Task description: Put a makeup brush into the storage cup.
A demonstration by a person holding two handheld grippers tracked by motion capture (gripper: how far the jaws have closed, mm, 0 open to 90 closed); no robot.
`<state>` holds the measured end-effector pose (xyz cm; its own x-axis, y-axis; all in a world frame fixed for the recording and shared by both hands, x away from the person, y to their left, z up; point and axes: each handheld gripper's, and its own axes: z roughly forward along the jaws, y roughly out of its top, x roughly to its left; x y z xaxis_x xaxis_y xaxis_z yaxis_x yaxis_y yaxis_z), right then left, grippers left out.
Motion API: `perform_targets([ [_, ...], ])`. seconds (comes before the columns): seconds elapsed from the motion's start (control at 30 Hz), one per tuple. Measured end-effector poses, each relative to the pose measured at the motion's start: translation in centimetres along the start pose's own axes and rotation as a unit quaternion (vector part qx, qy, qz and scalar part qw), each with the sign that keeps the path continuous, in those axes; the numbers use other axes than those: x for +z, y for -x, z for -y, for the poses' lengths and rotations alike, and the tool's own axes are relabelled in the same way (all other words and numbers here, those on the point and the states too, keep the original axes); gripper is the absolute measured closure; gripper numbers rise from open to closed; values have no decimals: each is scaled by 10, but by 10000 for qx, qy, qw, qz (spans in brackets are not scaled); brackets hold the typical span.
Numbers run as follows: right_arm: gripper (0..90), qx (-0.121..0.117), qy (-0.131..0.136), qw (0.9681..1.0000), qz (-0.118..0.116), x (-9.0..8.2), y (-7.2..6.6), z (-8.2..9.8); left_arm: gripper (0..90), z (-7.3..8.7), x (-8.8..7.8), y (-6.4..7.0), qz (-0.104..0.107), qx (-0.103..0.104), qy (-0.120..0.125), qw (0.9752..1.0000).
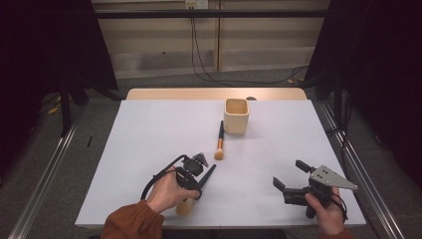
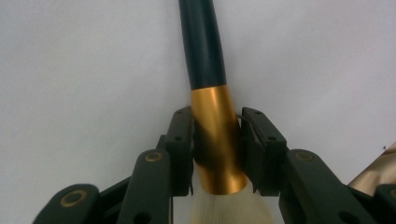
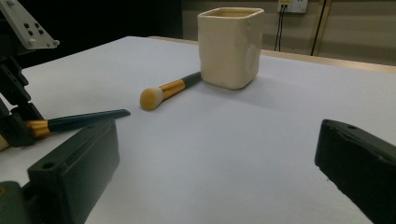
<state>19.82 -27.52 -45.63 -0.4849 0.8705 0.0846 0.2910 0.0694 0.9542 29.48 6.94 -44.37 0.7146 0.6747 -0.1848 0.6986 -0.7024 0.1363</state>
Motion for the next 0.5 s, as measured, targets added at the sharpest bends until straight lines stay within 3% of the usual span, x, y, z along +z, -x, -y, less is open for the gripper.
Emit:
perform_targets([
  [0.1,0,-3,3,10000,-8,0,0,0,660,3,0,-3,95,-23,89,9999],
  [0.37,0,3,-8,10000,-2,0,0,0,667,3,-1,-1,56,141,105,9998],
  [0.5,0,22,-11,10000,-2,1,0,0,668,6,-3,-7,182,159,152,9996],
])
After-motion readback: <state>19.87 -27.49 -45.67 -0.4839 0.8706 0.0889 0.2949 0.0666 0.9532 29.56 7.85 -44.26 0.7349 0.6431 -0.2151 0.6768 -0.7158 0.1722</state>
